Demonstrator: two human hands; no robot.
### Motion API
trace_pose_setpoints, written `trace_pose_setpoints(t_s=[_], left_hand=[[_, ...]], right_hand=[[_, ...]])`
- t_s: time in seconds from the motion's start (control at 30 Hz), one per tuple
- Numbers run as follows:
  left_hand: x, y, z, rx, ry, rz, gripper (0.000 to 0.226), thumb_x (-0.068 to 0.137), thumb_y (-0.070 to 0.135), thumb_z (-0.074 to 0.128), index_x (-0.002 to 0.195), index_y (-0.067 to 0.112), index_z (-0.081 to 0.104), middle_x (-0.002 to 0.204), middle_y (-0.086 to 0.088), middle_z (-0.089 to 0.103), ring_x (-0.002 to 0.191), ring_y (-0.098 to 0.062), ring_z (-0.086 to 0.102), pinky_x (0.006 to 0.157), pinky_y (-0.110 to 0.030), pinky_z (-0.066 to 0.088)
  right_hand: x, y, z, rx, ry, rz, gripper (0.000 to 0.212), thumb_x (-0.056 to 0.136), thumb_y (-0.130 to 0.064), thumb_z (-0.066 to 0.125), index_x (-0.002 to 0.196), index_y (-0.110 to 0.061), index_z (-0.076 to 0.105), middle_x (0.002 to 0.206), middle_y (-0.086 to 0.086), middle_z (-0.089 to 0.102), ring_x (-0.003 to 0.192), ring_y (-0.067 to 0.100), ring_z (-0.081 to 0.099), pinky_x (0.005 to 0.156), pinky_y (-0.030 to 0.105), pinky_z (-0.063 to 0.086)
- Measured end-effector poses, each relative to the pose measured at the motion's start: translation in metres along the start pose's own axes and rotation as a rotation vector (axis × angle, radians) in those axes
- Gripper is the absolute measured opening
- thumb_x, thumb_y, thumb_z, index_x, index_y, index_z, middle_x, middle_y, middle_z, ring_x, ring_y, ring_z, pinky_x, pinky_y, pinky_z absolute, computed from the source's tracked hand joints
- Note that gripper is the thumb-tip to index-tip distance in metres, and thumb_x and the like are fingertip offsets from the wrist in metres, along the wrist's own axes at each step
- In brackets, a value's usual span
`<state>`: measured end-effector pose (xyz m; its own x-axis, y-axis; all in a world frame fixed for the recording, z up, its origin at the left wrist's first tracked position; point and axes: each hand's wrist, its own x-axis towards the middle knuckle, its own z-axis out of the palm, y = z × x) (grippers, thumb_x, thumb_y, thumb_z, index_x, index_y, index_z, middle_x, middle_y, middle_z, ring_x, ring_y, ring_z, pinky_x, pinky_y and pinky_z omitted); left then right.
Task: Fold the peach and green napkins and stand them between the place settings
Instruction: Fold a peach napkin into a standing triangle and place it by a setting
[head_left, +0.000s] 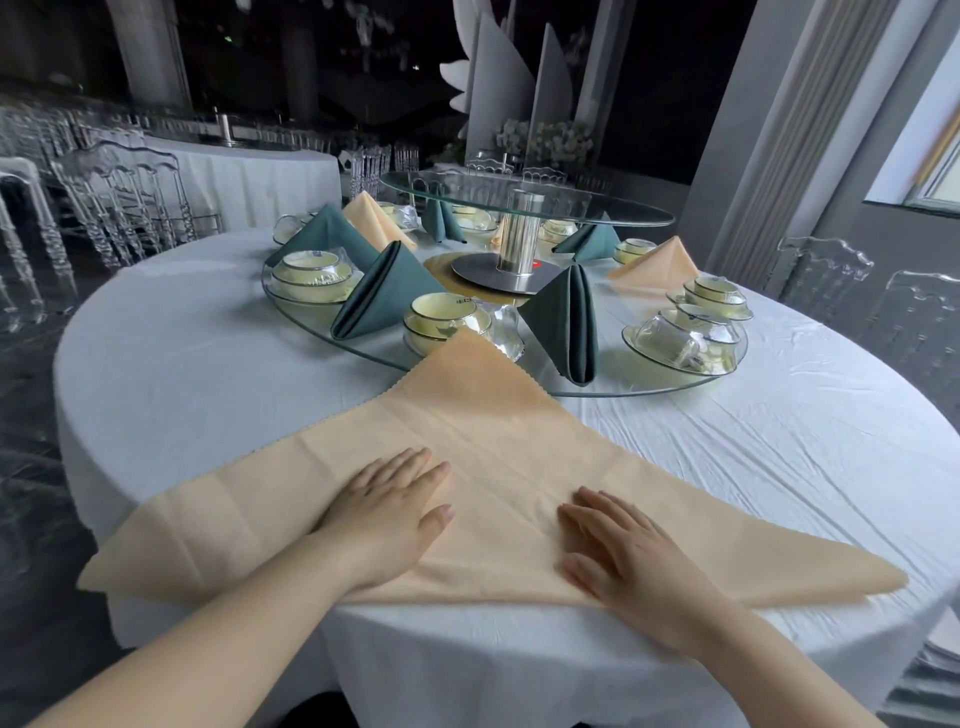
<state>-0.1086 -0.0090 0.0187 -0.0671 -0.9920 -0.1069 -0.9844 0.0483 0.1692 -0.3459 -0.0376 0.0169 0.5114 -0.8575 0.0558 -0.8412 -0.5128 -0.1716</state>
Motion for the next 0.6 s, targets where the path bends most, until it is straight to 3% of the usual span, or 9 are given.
trace_pose_setpoints(t_s=[0.07,0.13,0.2,0.27,0.37,0.43,0.5,0.53,0.6], left_hand=[[0.001,0.001,-0.002,-0.003,-0.002,-0.002,0.053,0.099,0.044,0.012,0.147,0.028,-0.005,0.154,0.006,-0.014,0.141,-0.006,-0.014,0.111,-0.025,-0.01],[-0.002,0.003,-0.005,0.021,0.018,-0.007,0.061,0.091,0.053,-0.001,0.147,0.028,-0.004,0.154,0.006,-0.014,0.14,-0.005,-0.015,0.111,-0.025,-0.012],[-0.009,0.011,-0.007,0.0,0.094,0.044,0.09,0.063,0.059,-0.019,0.147,0.029,-0.002,0.154,0.011,-0.014,0.138,0.001,-0.015,0.108,-0.022,-0.015],[-0.019,0.025,-0.006,-0.033,0.139,0.109,0.101,0.051,0.057,-0.023,0.146,0.03,-0.001,0.15,0.02,-0.012,0.131,0.01,-0.016,0.102,-0.015,-0.018],[-0.023,0.043,0.006,-0.058,0.136,0.118,0.066,0.087,0.054,-0.005,0.147,0.026,-0.004,0.152,0.015,-0.013,0.137,0.003,-0.015,0.105,-0.017,-0.017],[-0.02,0.046,0.015,-0.018,0.094,0.075,0.059,0.092,0.044,-0.006,0.147,0.022,-0.007,0.154,0.009,-0.015,0.139,-0.002,-0.014,0.109,-0.022,-0.014],[-0.017,0.045,0.019,0.023,0.088,0.08,0.077,0.074,0.048,-0.015,0.147,0.022,-0.008,0.154,0.008,-0.015,0.14,-0.003,-0.014,0.11,-0.023,-0.013],[-0.017,0.044,0.02,0.04,0.082,0.086,0.086,0.065,0.049,-0.019,0.147,0.022,-0.008,0.154,0.008,-0.015,0.14,-0.004,-0.014,0.11,-0.024,-0.013],[-0.017,0.045,0.02,0.045,0.066,0.089,0.1,0.05,0.047,-0.023,0.146,0.022,-0.009,0.154,0.008,-0.016,0.14,-0.003,-0.014,0.11,-0.023,-0.013]], right_hand=[[-0.001,0.0,0.0,-0.003,-0.004,0.011,0.137,0.026,-0.087,-0.032,0.14,-0.034,0.023,0.152,-0.014,0.011,0.14,0.003,0.007,0.102,0.008,-0.005],[-0.002,-0.001,0.0,0.001,-0.008,0.019,0.137,0.027,-0.087,-0.031,0.14,-0.035,0.023,0.153,-0.014,0.011,0.14,0.003,0.007,0.103,0.01,-0.005],[-0.002,-0.002,-0.001,0.015,-0.028,0.039,0.136,0.027,-0.088,-0.029,0.14,-0.035,0.023,0.152,-0.015,0.011,0.14,0.003,0.007,0.107,0.012,-0.003],[-0.003,-0.003,-0.002,0.04,-0.046,0.042,0.135,0.027,-0.091,-0.024,0.14,-0.036,0.024,0.152,-0.015,0.012,0.14,0.003,0.007,0.109,0.015,-0.001],[-0.002,-0.004,-0.006,0.049,-0.06,0.035,0.117,0.04,-0.09,0.0,0.141,-0.035,0.024,0.152,-0.015,0.011,0.14,0.003,0.007,0.11,0.016,-0.001],[-0.003,-0.008,-0.007,0.073,-0.004,0.024,0.107,0.046,-0.081,0.002,0.141,-0.035,0.022,0.152,-0.018,0.007,0.138,-0.003,0.006,0.108,0.015,-0.005],[-0.007,-0.016,-0.007,0.109,0.059,0.0,0.119,0.04,-0.092,-0.008,0.142,-0.035,0.018,0.144,-0.028,-0.002,0.13,-0.015,0.001,0.103,0.009,-0.014],[-0.009,-0.022,-0.006,0.134,0.085,-0.042,0.119,0.043,-0.091,-0.016,0.142,-0.035,0.017,0.14,-0.029,-0.007,0.127,-0.017,-0.002,0.101,0.006,-0.017],[-0.014,-0.035,-0.002,0.194,0.073,-0.14,0.105,0.057,-0.082,-0.015,0.143,-0.03,0.017,0.139,-0.027,-0.007,0.13,-0.013,-0.002,0.103,0.006,-0.015]])
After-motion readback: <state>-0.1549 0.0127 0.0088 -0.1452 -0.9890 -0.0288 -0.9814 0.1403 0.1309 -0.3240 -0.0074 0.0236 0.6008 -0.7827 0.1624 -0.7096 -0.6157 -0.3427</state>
